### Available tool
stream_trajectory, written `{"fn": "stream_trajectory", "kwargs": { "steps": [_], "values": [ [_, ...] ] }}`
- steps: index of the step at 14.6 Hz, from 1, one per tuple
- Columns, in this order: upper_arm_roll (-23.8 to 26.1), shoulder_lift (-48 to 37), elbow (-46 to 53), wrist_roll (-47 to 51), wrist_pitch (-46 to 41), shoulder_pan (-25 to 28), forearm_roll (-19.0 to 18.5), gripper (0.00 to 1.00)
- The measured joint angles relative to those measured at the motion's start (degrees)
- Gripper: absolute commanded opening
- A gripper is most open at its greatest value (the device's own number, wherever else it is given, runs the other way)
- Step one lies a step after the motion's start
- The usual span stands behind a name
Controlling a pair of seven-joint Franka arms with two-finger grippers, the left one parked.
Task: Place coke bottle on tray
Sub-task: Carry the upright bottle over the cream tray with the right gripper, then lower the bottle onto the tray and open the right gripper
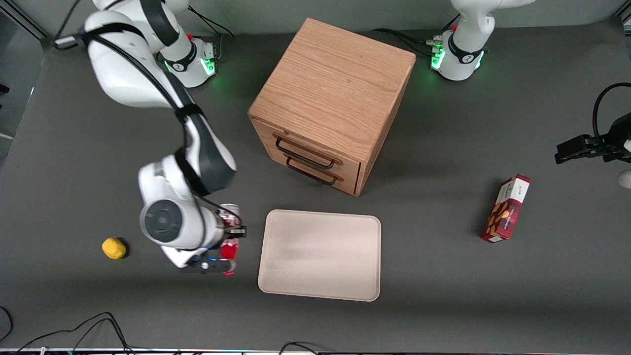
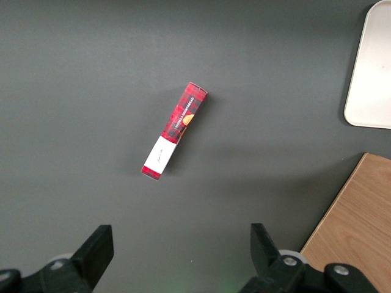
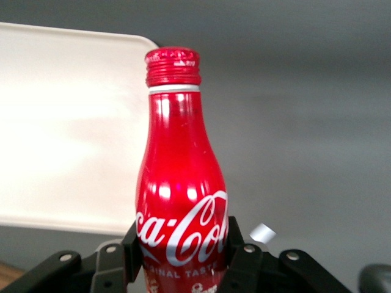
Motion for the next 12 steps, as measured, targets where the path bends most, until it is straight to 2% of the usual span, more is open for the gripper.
{"fn": "stream_trajectory", "kwargs": {
  "steps": [5,11,12],
  "values": [
    [-0.3,7.3,0.6,4.8,11.4,2.6,0.0,0.0],
    [-2.4,11.2,1.2,6.5,16.0,5.6,0.0,0.0],
    [-2.6,11.7,1.2,6.6,16.6,5.8,0.0,0.08]
  ]
}}
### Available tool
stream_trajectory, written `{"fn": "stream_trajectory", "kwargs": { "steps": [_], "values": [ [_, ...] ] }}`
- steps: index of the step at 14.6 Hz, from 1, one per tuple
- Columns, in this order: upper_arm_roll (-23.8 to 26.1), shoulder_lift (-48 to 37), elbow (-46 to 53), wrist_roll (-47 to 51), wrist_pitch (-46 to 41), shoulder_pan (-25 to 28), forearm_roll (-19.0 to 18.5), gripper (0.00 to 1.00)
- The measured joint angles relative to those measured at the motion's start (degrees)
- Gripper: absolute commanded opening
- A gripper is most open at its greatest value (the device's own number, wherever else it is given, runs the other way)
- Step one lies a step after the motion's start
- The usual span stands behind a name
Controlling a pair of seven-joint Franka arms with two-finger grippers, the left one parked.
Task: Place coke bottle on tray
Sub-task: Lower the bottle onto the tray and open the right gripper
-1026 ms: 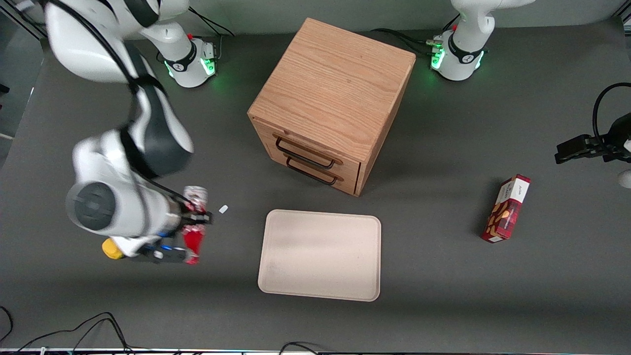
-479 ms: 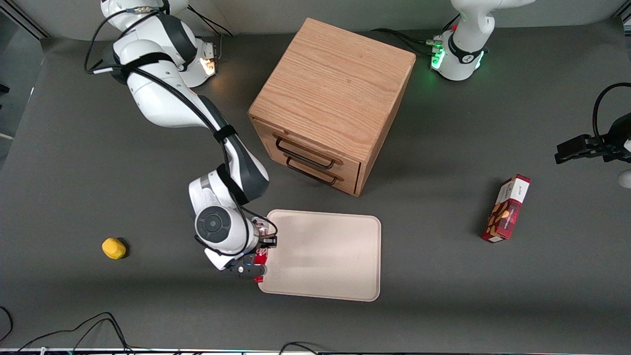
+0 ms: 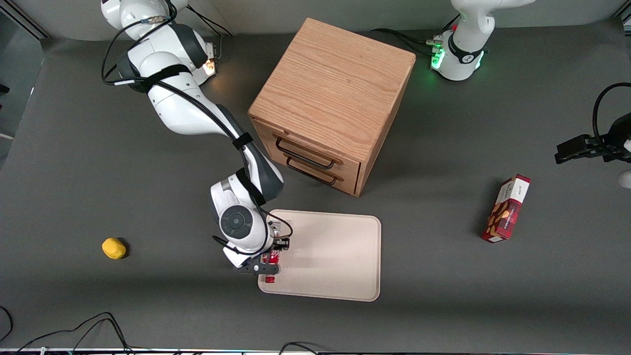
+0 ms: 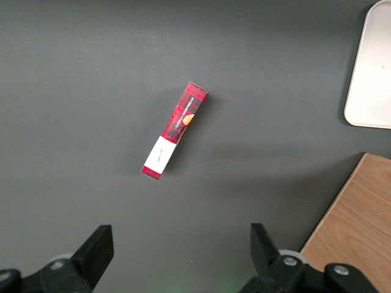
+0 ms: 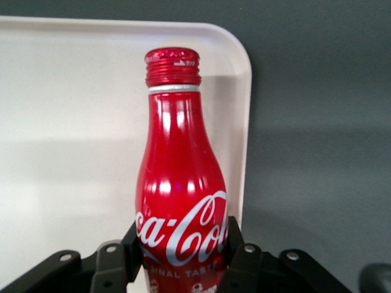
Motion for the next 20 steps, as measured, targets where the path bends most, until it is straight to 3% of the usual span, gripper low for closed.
{"fn": "stream_trajectory", "kwargs": {
  "steps": [1,2,3,14,20],
  "values": [
    [-0.1,0.4,0.0,0.0,0.3,0.1,0.0,0.37],
    [-0.3,0.6,0.1,0.0,0.4,0.1,0.0,0.75],
    [-0.4,0.6,0.2,0.0,0.5,0.1,0.0,1.0],
    [-0.8,0.6,1.6,0.0,0.2,0.1,0.0,1.0],
    [-1.1,-7.2,1.0,-0.1,-11.9,-2.4,0.0,1.0]
  ]
}}
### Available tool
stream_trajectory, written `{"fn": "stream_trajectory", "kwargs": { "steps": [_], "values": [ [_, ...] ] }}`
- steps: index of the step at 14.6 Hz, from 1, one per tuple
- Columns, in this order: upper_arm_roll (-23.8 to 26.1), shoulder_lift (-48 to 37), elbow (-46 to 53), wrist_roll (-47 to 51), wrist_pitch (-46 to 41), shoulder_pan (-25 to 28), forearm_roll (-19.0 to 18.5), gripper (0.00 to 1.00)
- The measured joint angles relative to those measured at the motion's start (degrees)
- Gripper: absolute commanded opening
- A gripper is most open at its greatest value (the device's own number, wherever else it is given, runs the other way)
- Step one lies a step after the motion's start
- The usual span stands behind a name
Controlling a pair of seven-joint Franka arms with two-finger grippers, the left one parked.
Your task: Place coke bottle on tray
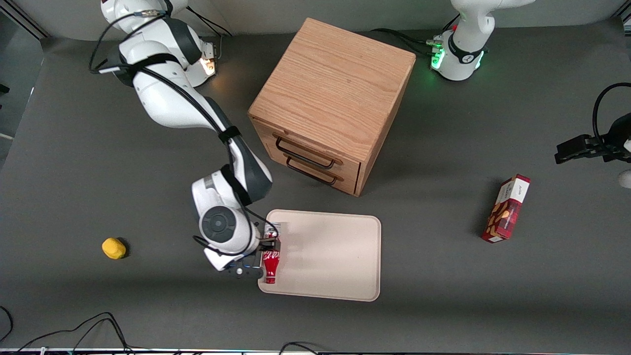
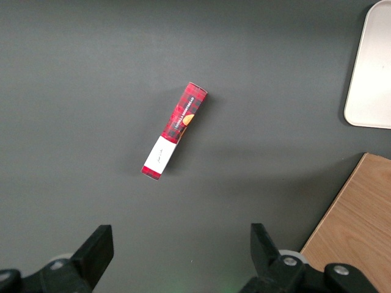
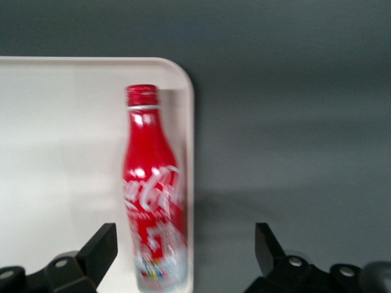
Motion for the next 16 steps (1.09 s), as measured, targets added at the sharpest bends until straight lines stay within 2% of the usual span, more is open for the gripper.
{"fn": "stream_trajectory", "kwargs": {
  "steps": [3,9,13,16],
  "values": [
    [0.2,-10.8,-8.7,-2.2,-4.7,-2.5,0.0,1.0],
    [1.5,-37.0,-28.0,-12.6,-16.9,-8.1,0.0,1.0],
    [1.7,-50.9,-38.0,-23.3,-20.1,-14.3,0.0,1.0],
    [1.7,-57.8,-43.4,-25.9,-20.3,-18.2,0.0,1.0]
  ]
}}
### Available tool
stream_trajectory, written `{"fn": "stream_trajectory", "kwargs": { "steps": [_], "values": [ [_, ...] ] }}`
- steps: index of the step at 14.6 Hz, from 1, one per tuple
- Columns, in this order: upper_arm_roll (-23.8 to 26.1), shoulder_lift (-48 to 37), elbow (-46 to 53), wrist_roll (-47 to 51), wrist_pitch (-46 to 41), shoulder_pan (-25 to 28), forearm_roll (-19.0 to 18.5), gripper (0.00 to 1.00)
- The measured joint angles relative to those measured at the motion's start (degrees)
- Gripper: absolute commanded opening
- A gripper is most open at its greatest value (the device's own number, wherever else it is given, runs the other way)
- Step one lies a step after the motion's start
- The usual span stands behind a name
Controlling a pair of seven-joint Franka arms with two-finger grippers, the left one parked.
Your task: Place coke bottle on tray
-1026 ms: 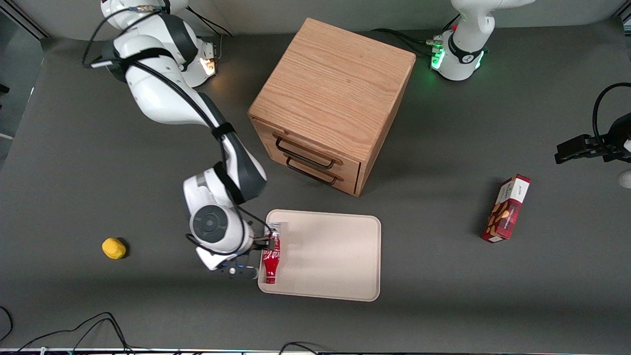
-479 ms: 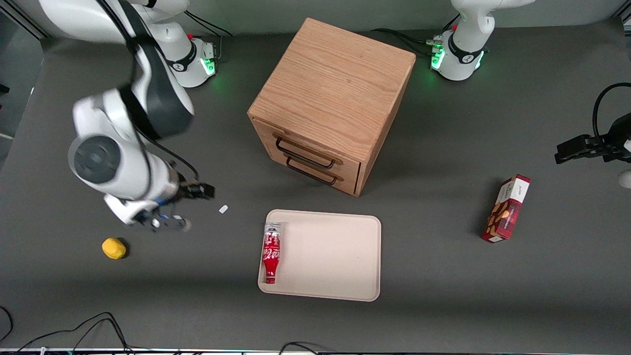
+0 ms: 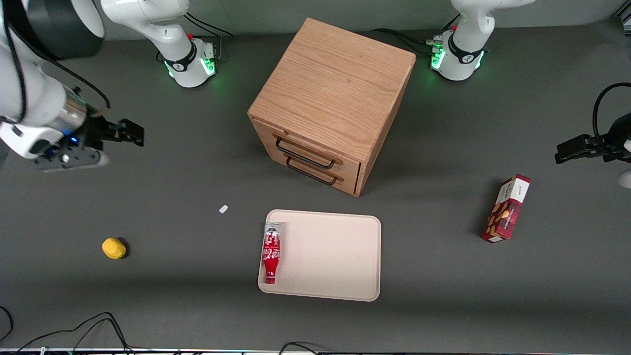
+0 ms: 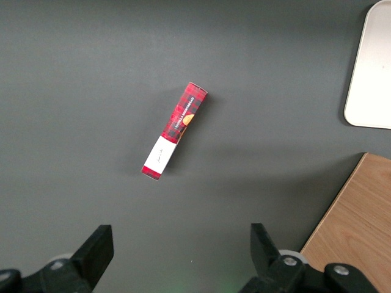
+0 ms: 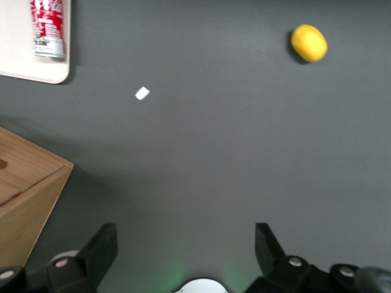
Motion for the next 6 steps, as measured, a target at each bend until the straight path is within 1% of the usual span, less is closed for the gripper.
{"fn": "stream_trajectory", "kwargs": {
  "steps": [2,4,6],
  "values": [
    [0.1,-1.9,-1.1,-0.2,-0.8,-2.1,0.6,1.0],
    [0.6,-2.4,-0.9,-0.3,-0.8,-4.7,3.3,1.0],
    [1.9,-2.4,-0.6,-0.6,-0.8,-6.9,4.6,1.0]
  ]
}}
